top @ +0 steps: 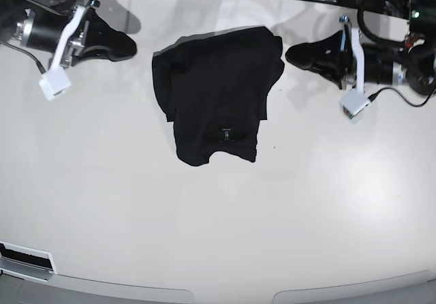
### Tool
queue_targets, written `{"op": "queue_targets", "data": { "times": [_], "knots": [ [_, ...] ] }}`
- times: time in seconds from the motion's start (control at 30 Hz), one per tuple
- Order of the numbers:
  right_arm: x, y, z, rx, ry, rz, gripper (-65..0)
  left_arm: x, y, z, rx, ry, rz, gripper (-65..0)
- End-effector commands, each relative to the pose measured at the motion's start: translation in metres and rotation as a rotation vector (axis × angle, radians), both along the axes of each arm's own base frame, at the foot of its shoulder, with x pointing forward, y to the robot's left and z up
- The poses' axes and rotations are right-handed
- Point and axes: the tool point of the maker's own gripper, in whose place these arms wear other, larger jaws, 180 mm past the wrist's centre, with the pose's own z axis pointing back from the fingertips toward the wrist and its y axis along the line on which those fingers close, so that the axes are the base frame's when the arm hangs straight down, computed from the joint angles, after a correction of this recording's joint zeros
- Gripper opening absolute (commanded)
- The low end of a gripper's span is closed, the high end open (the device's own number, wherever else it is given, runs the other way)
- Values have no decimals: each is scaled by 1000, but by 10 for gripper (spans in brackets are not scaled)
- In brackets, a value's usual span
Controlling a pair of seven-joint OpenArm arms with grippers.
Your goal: Layout the t-shirt on the table in an organized manner, then fold the t-shirt properly
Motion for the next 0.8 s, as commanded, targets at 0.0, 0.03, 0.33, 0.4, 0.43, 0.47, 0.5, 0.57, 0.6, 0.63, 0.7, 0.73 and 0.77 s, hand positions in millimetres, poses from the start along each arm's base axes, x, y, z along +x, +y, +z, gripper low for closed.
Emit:
{"op": "queue_targets", "data": {
  "times": [0.0,0.03,0.33,0.4,0.43,0.47,0.5,0.57,0.6,0.63,0.7,0.73,0.77],
  "knots": [
    [-2,-5,10,3,-28,-13,-650,-3,2,13,-7,-37,-1,-650],
    [-8,-11,9,-14,-17,-30,-650,-11,4,16,1,-44,1,-650],
    [-83,-30,6,-117,158,-65,-650,-102,5,29,68,67,-25,-650],
    [-103,-30,2,-119,224,-61,-650,-125,5,29,73,136,-33,-650],
    [-113,-30,1,-120,255,-59,-650,-137,5,28,75,171,-36,-650],
    [-122,-30,0,-120,284,-58,-650,-149,5,27,74,213,-37,-650],
    [-130,-31,0,-121,311,-57,-650,-160,5,27,72,252,-39,-650],
    [-144,-30,-1,-118,358,-55,-650,-182,5,27,71,328,-41,-650],
    [-153,-32,-6,-136,391,-52,-650,-192,4,28,69,363,-41,-650],
    [-161,-35,-12,-155,426,-49,-650,-201,6,26,83,393,-43,-650],
    [-180,-39,-27,-185,507,-40,-650,-221,11,18,140,451,-43,-650],
    [-190,-39,-35,-194,549,-33,-650,-229,14,14,165,478,-38,-650],
    [-201,-39,-44,-201,594,-23,-650,-236,17,9,183,504,-27,-650]
  ]
}}
